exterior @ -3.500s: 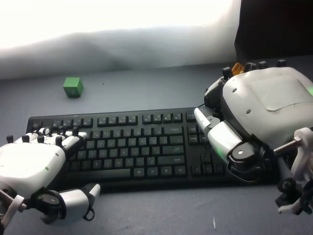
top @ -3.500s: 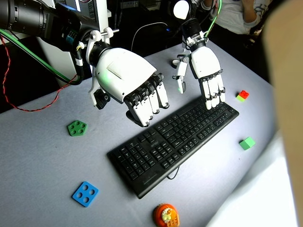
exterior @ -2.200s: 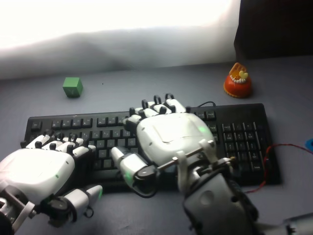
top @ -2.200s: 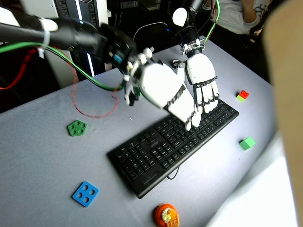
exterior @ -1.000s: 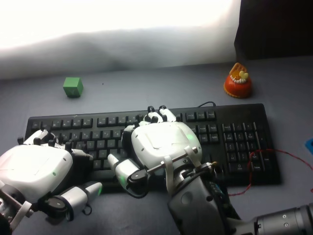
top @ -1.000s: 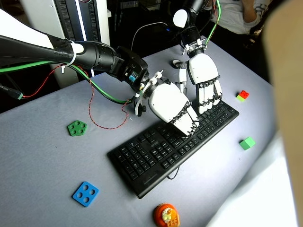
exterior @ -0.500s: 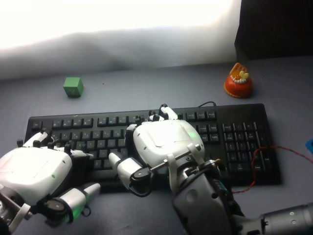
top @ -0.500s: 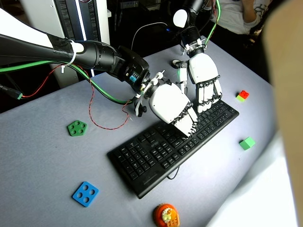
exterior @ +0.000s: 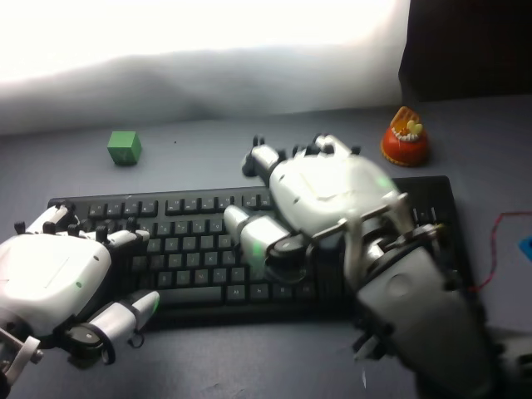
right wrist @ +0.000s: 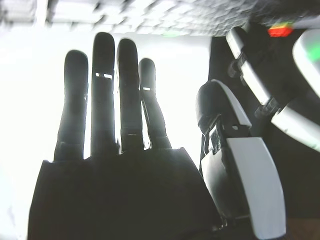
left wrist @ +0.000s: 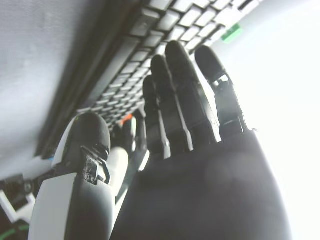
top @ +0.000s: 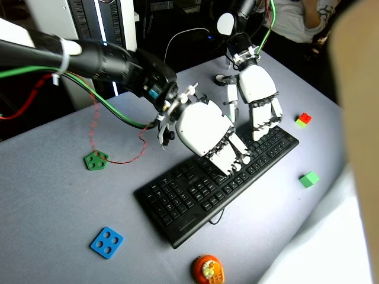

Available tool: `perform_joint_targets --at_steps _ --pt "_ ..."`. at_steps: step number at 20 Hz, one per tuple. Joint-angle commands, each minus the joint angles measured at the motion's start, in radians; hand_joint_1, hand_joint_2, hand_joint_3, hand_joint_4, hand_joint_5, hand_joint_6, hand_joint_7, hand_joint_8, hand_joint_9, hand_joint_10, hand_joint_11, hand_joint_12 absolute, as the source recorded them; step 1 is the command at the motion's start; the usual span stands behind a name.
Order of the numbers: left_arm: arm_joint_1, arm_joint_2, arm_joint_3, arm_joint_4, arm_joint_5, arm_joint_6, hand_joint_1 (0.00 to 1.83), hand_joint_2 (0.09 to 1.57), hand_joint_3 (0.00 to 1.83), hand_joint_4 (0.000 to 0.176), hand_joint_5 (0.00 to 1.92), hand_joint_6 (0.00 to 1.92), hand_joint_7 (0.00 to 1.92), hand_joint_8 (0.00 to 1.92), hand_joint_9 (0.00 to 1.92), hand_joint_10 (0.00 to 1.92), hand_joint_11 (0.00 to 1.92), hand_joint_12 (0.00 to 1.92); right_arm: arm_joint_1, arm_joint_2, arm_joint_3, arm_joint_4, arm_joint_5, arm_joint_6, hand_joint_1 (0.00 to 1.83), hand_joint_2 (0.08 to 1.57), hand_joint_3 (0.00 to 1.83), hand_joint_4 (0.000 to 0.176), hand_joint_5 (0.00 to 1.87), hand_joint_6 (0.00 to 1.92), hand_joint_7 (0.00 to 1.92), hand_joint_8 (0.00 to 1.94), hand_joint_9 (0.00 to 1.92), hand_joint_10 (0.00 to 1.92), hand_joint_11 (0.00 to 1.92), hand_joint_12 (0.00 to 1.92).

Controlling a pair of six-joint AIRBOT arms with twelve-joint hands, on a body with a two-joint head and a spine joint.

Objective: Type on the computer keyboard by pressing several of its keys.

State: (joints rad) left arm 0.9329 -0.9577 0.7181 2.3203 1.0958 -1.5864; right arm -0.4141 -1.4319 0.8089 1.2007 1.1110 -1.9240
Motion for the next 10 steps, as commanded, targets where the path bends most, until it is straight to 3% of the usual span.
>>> perform_joint_targets --at_steps 1,5,10 --pt "-0.008 -0.006 0.009 0.060 0.108 -0.002 0.35 1.40 0.00 0.000 0.43 0.00 0.55 0.00 0.56 0.01 0.01 1.21 0.012 0.023 -0.020 -0.084 0.057 0.003 0.20 1.39 0.00 0.000 0.23 0.61 0.60 0.00 0.38 0.83 0.05 1.66" --pt "-0.006 -0.042 0.041 0.067 0.155 -0.023 0.34 1.41 0.00 0.000 0.42 0.00 0.53 0.00 0.53 0.00 0.00 1.21 0.028 0.154 -0.124 -0.115 0.055 -0.005 0.23 1.37 0.00 0.000 0.24 0.60 0.59 0.00 0.36 0.80 0.02 1.65" --pt "-0.008 -0.075 0.063 0.096 0.175 -0.029 0.40 1.37 0.00 0.000 0.37 0.00 0.51 0.00 0.52 0.00 0.00 1.19 0.035 0.255 -0.199 -0.164 0.077 0.020 0.24 1.37 0.00 0.000 0.25 0.60 0.57 0.00 0.35 0.78 0.00 1.65"
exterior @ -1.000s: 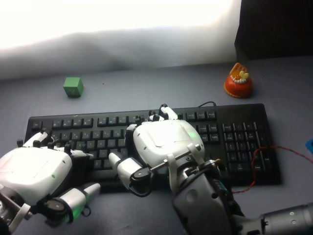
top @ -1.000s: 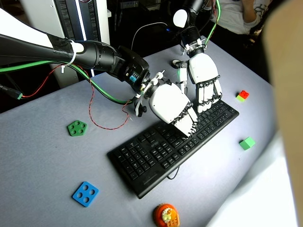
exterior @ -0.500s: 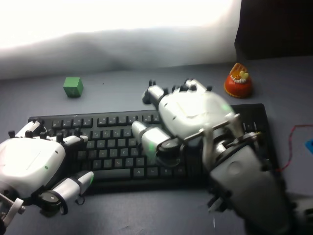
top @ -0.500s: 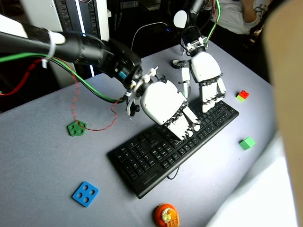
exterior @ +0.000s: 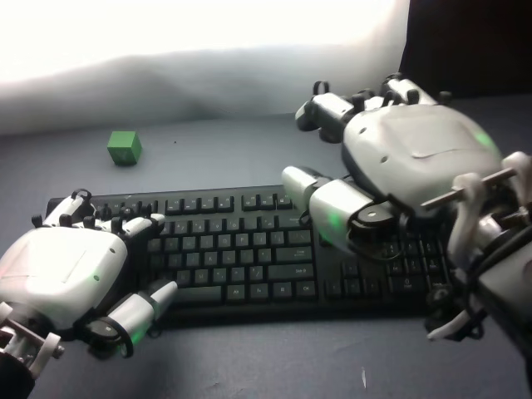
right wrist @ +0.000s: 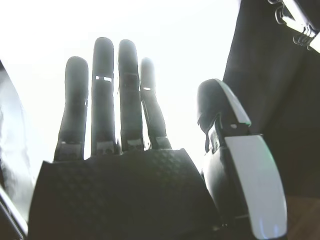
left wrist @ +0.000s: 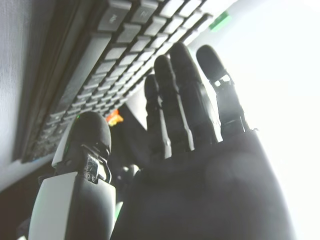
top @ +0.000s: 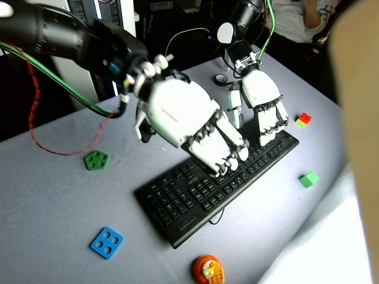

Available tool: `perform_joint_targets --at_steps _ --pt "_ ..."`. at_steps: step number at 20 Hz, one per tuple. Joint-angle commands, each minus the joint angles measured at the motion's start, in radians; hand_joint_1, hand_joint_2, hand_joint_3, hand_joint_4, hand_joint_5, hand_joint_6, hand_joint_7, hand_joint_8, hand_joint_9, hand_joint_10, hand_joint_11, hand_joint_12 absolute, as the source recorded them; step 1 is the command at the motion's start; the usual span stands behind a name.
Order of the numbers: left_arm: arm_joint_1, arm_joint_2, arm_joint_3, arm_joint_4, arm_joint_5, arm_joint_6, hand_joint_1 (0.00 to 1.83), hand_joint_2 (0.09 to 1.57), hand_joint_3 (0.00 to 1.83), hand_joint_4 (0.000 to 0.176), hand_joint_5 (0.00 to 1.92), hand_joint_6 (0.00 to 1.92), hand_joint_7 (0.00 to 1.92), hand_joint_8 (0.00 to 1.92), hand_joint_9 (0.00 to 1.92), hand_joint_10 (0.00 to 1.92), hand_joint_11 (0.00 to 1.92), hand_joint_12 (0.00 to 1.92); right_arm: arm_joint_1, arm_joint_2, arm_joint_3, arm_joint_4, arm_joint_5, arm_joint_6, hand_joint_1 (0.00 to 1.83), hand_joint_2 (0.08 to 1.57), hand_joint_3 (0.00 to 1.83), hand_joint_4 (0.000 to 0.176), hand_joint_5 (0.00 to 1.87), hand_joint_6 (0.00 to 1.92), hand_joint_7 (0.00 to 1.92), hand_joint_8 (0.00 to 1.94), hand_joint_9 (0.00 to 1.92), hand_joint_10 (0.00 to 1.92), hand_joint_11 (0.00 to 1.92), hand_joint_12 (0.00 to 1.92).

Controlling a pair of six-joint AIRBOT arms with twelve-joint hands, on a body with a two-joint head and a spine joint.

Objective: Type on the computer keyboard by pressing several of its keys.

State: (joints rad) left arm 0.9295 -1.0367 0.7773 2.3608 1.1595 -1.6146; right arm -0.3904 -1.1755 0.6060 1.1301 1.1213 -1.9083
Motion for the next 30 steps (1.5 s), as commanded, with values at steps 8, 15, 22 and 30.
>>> perform_joint_targets --at_steps 8,15,22,30 --pt "-0.022 -0.032 0.038 0.071 0.106 -0.001 0.98 1.20 0.00 0.000 0.29 0.01 0.45 0.01 0.47 0.01 0.00 1.08 0.019 0.060 -0.043 -0.093 0.085 0.031 0.25 1.37 0.00 0.000 0.26 0.60 0.58 0.00 0.35 0.80 0.00 1.66" --pt "-0.026 -0.032 0.038 0.075 0.099 0.000 1.43 1.03 0.00 0.026 0.24 0.00 0.22 0.00 0.37 0.00 0.00 0.81 0.016 0.055 -0.044 -0.093 0.083 0.058 0.25 1.37 0.00 0.000 0.27 0.60 0.58 0.00 0.35 0.81 0.00 1.64" --pt "-0.030 -0.027 0.033 0.075 0.099 -0.001 0.06 1.31 0.02 0.009 0.25 0.00 0.38 0.02 0.35 0.01 0.00 0.95 0.011 0.053 -0.044 -0.093 0.077 0.057 0.23 1.38 0.00 0.000 0.27 0.62 0.60 0.01 0.34 0.84 0.00 1.66" --pt "-0.065 0.092 -0.023 0.074 0.005 -0.001 0.00 1.30 0.00 0.000 0.37 0.03 0.47 0.01 0.46 0.03 0.00 1.07 0.003 0.053 -0.051 -0.094 0.067 0.048 0.21 1.35 0.00 0.000 0.28 0.64 0.62 0.01 0.37 0.87 0.00 1.69"
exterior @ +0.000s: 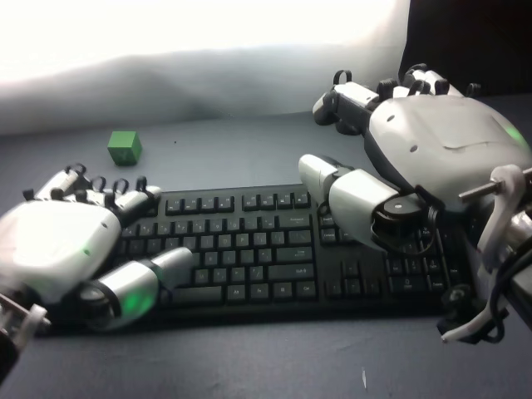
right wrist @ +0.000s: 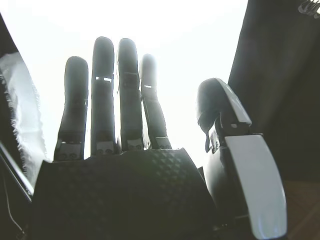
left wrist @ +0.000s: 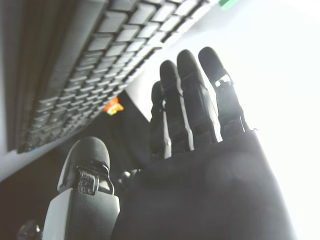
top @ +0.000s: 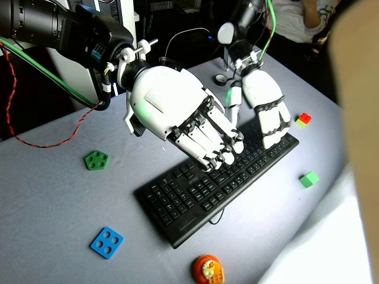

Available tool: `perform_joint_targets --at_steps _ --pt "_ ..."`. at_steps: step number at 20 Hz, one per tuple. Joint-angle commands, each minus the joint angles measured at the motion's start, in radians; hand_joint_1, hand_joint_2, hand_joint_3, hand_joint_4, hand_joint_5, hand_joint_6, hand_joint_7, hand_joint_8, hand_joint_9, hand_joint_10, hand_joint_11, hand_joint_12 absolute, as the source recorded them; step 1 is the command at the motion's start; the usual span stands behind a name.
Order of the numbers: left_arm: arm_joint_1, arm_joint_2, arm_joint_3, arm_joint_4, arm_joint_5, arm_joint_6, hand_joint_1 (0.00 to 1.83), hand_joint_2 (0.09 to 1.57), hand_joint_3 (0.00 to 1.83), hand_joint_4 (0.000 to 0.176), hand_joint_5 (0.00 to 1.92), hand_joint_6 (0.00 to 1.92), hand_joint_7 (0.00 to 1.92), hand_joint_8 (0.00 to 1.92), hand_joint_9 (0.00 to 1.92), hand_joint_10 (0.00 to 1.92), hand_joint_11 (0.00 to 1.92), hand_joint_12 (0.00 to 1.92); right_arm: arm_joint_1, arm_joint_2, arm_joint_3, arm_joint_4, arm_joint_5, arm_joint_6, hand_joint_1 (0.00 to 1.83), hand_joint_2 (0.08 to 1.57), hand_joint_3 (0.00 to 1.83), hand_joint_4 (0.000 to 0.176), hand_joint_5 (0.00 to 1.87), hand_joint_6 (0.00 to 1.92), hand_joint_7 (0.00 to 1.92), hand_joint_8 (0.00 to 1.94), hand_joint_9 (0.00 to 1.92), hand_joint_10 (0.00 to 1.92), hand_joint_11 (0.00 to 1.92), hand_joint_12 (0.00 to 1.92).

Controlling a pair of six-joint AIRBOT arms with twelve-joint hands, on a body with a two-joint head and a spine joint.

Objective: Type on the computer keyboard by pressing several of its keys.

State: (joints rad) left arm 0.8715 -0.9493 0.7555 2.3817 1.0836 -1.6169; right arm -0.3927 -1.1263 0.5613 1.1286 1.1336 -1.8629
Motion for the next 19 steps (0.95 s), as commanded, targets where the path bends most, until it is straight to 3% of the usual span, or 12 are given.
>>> perform_joint_targets --at_steps 1,3,5,6,7,8,9,10,11,13,18,19 --pt "-0.014 0.026 -0.006 0.052 0.050 0.002 0.00 1.30 0.00 0.000 0.41 0.02 0.50 0.01 0.48 0.03 0.00 1.07 0.005 0.004 -0.008 -0.092 0.053 0.003 0.18 1.35 0.00 0.000 0.29 0.64 0.64 0.02 0.38 0.89 0.00 1.70" --pt "-0.016 0.070 -0.022 0.029 0.024 0.010 0.00 1.32 0.00 0.000 0.58 0.05 0.64 0.02 0.57 0.04 0.00 1.22 0.002 0.004 -0.010 -0.093 0.049 0.003 0.10 1.31 0.00 0.000 0.55 0.73 0.88 0.16 0.54 1.13 0.08 1.82" --pt "-0.015 0.104 -0.035 -0.001 0.013 0.015 0.00 1.34 0.00 0.000 0.76 0.08 0.89 0.09 0.82 0.15 0.16 1.42 0.001 0.004 -0.011 -0.093 0.048 0.002 0.18 1.29 0.00 0.000 0.78 0.92 0.94 0.86 0.70 1.42 0.38 1.91" --pt "-0.017 0.119 -0.039 -0.003 -0.004 0.015 0.03 1.34 0.00 0.000 0.94 0.13 1.02 0.33 0.83 0.82 0.33 1.60 0.000 0.003 -0.012 -0.093 0.048 0.002 0.21 1.29 0.00 0.000 0.88 0.95 0.99 1.04 0.78 1.46 0.51 1.92" --pt "-0.019 0.138 -0.045 -0.003 -0.021 0.014 0.04 1.35 0.00 0.000 0.99 0.29 0.98 0.69 0.82 1.16 0.42 1.67 0.000 0.003 -0.013 -0.093 0.048 0.002 0.20 1.29 0.00 0.000 0.96 0.92 1.04 1.08 0.85 1.49 0.59 1.92" --pt "-0.022 0.154 -0.049 -0.004 -0.037 0.014 0.04 1.35 0.00 0.000 0.99 0.29 0.98 0.69 0.82 1.16 0.42 1.67 0.000 0.003 -0.014 -0.093 0.048 0.002 0.20 1.29 0.00 0.000 0.96 0.92 1.04 1.08 0.85 1.49 0.59 1.92" --pt "-0.027 0.173 -0.055 -0.009 -0.053 0.014 0.11 1.38 0.00 0.000 0.85 1.31 0.99 1.44 0.90 1.71 0.64 1.90 -0.001 0.003 -0.014 -0.093 0.049 0.002 0.24 1.33 0.01 0.000 1.04 0.94 1.25 1.30 1.14 1.76 0.94 1.92" --pt "-0.032 0.192 -0.060 -0.014 -0.074 0.014 0.12 1.39 0.00 0.000 0.81 1.48 0.99 1.55 0.91 1.79 0.67 1.92 -0.002 0.003 -0.014 -0.093 0.049 0.002 0.21 1.36 0.01 0.000 1.05 1.04 1.29 1.36 1.21 1.81 1.02 1.92" --pt "-0.036 0.206 -0.065 -0.018 -0.092 0.014 0.12 1.39 0.00 0.000 0.81 1.48 0.99 1.55 0.91 1.79 0.67 1.92 -0.003 0.003 -0.014 -0.093 0.049 0.002 0.21 1.36 0.01 0.000 1.05 1.04 1.29 1.36 1.21 1.81 1.02 1.92" --pt "-0.045 0.236 -0.074 -0.024 -0.126 0.014 0.11 1.45 0.01 0.000 1.07 1.74 1.19 1.76 1.12 1.92 0.87 1.92 -0.004 0.002 -0.015 -0.093 0.049 0.002 0.21 1.46 0.02 0.000 1.17 1.34 1.37 1.48 1.33 1.86 1.18 1.92" --pt "-0.067 0.304 -0.103 -0.033 -0.205 0.013 0.24 1.49 0.01 0.000 1.08 1.85 1.21 1.86 1.20 1.92 0.99 1.92 -0.006 0.000 -0.015 -0.093 0.049 0.002 0.19 1.52 0.01 0.000 1.16 1.47 1.37 1.56 1.35 1.90 1.22 1.92" --pt "-0.069 0.318 -0.110 -0.033 -0.215 0.013 0.30 1.51 0.00 0.000 1.06 1.87 1.20 1.87 1.19 1.92 1.04 1.92 -0.006 0.000 -0.015 -0.093 0.049 0.002 0.27 1.55 0.01 0.000 1.15 1.50 1.39 1.60 1.38 1.91 1.26 1.92"
